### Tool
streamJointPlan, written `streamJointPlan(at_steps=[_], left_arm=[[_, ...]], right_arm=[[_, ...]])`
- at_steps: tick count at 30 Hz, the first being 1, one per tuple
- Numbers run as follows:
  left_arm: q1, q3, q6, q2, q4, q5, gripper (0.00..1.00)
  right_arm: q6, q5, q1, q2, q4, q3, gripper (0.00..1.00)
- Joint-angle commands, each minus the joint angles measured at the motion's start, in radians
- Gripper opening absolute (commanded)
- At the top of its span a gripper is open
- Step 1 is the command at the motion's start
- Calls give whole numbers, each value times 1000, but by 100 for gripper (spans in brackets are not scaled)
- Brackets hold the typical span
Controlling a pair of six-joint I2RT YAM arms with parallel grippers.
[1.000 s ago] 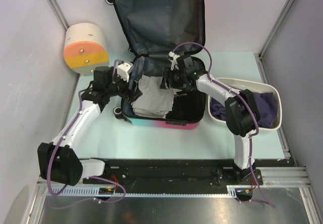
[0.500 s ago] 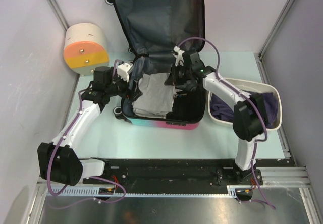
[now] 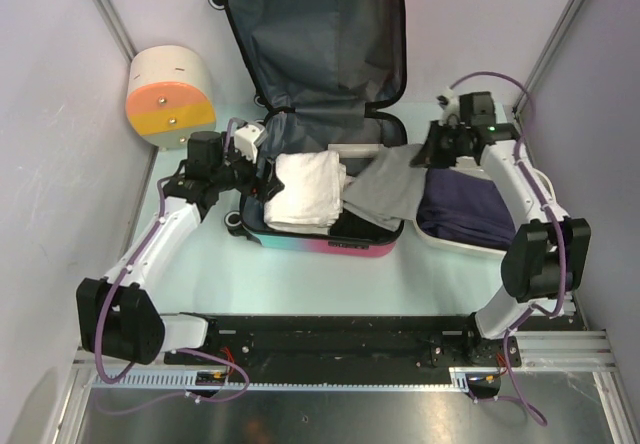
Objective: Open, take out, and arrange the luggage
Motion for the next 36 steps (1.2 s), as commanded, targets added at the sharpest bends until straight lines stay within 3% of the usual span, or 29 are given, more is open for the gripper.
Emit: streamJointPlan(at_steps=[1, 9, 18, 21, 22, 24, 25, 27, 31, 36], left_arm=[[6, 20, -16, 20, 31, 40, 89], [5, 48, -18, 68, 41, 64, 88], [5, 79, -15, 100, 44, 73, 88], [6, 77, -1, 97, 44, 61, 88], [5, 77, 1, 94, 44, 56, 88], [5, 68, 7, 91, 42, 49, 88], [5, 68, 8, 83, 42, 41, 89], [5, 59, 11, 76, 42, 30, 89], [5, 30, 15, 66, 42, -3, 89], [-7, 40, -39, 118, 41, -72, 93]], right_arm=[[-160, -4, -126, -53, -181, -20, 0], [-410, -39, -353, -43, -218, -25, 0], [-565, 11, -397, 141, 22, 15, 0], [-611, 16, -387, 190, 7, 39, 0], [-627, 19, -374, 221, -16, 67, 22], [-627, 47, -364, 229, -52, 82, 53], [-618, 56, -364, 205, -50, 78, 73], [-601, 73, -367, 165, -38, 71, 87], [-567, 4, -364, 47, -64, 39, 87], [-493, -93, -269, -23, -119, -131, 81]])
